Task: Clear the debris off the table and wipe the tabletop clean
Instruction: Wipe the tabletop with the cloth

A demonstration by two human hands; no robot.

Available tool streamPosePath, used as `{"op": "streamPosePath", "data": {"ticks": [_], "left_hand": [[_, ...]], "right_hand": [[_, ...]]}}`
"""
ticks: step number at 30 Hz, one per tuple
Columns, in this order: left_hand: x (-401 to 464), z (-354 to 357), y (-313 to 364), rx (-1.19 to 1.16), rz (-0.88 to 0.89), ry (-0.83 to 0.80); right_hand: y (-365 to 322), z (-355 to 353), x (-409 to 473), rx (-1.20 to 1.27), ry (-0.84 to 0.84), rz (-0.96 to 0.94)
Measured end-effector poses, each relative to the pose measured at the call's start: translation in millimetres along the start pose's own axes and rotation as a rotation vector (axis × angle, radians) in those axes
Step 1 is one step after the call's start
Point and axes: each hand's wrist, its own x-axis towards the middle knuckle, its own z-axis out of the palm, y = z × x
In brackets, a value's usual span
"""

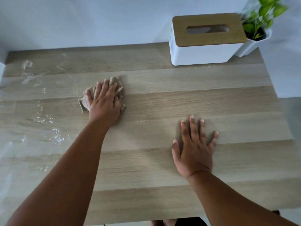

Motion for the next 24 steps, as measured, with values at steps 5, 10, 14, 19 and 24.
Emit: {"op": "streamPosePath", "data": {"ticks": [5, 10, 14, 19, 24], "left_hand": [[42, 14, 43, 0.027, 0.057, -0.077], [-14, 22, 69, 0.04, 0.495, -0.191], [-67, 16, 33, -0.058, 0.71, -0.23], [-57, 4, -14, 0.023, 0.493, -0.161], [22, 2, 9, 0.022, 0.04, -0.013]], "right_hand": [[0, 2, 1, 0.004, -0.017, 0.005], [1, 3, 1, 0.0, -0.001, 0.001], [1, 4, 1, -0.003, 0.024, -0.005], [1, 3, 0, -0.006, 0.018, -0.008], [1, 1, 0, 0.003, -0.001, -0.003]]}}
